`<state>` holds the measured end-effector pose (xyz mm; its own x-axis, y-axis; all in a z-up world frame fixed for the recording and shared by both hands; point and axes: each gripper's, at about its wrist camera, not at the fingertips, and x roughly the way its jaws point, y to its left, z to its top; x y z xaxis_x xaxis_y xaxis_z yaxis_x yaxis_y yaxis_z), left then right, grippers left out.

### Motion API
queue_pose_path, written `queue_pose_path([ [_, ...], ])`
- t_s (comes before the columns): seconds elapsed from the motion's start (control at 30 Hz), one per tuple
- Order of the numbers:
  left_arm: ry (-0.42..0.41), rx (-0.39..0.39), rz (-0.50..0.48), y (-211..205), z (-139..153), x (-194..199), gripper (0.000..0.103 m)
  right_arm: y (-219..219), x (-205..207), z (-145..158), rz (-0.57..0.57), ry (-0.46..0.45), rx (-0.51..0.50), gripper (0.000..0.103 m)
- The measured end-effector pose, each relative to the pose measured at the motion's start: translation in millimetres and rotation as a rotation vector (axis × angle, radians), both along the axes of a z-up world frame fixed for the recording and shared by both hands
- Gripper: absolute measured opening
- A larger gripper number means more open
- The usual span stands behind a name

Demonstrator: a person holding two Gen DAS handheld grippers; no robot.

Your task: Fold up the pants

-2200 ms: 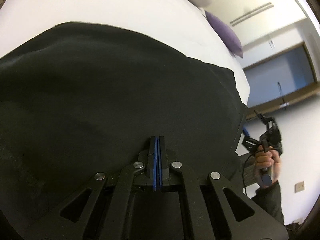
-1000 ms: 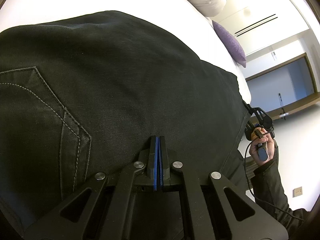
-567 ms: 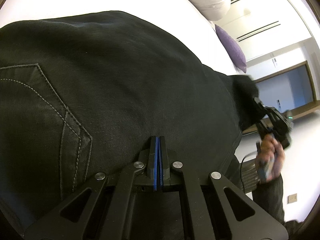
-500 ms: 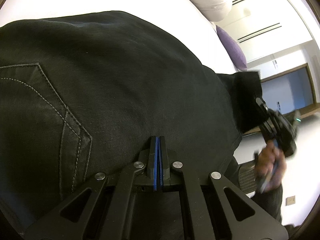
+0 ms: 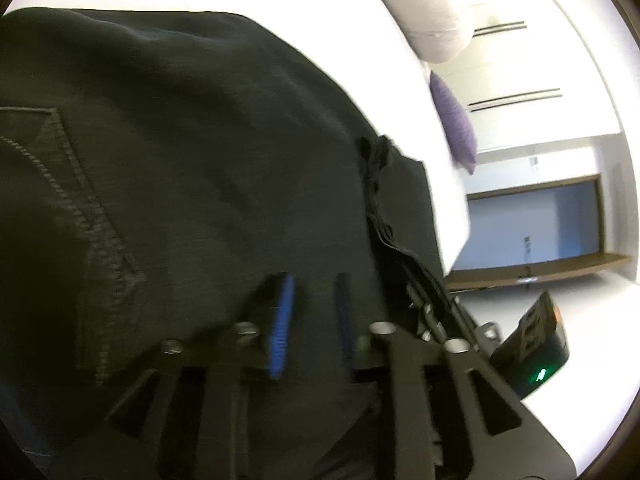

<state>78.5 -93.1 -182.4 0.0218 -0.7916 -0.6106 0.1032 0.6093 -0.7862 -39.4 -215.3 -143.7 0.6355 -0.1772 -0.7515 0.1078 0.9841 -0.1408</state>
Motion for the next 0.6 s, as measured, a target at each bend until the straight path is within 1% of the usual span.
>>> queue_pose_path([
  [0.07, 0.002, -0.046, 0.003, -3, 7, 3, 0.068, 15, -11, 8, 0.012, -0.024, -0.007, 0.012],
  [0.1, -0.004, -0.060, 0.010, -4, 12, 5, 0.076, 21, -13, 14, 0.020, -0.033, -0.007, 0.012],
  [0.13, -0.009, -0.064, 0.018, -5, 15, 7, 0.087, 28, -15, 20, 0.032, -0.046, -0.008, 0.012],
  [0.17, -0.009, -0.072, 0.025, -6, 18, 10, 0.093, 34, -16, 23, 0.042, -0.056, -0.009, 0.012],
  [0.3, 0.060, -0.097, 0.040, -8, 13, 25, 0.093, 61, -23, 35, 0.096, -0.086, -0.019, 0.012],
  [0.4, 0.077, -0.096, 0.019, -10, 11, 33, 0.093, 81, -27, 39, 0.148, -0.091, -0.035, 0.012],
  [0.43, 0.076, -0.092, 0.010, -10, 12, 35, 0.087, 90, -29, 38, 0.168, -0.091, -0.042, 0.012],
  [0.47, 0.069, -0.083, 0.002, -10, 13, 38, 0.069, 95, -30, 36, 0.183, -0.088, -0.047, 0.012],
  [0.5, 0.064, -0.074, -0.008, -8, 14, 41, 0.055, 100, -30, 36, 0.198, -0.087, -0.051, 0.012],
  [0.53, 0.070, -0.057, -0.025, -7, 13, 45, 0.026, 107, -30, 33, 0.214, -0.082, -0.051, 0.012],
  [0.57, 0.071, -0.042, -0.031, -5, 12, 46, 0.020, 111, -30, 33, 0.225, -0.078, -0.052, 0.012],
  [0.6, 0.062, -0.028, -0.037, -2, 13, 48, 0.017, 115, -31, 32, 0.236, -0.076, -0.057, 0.012],
])
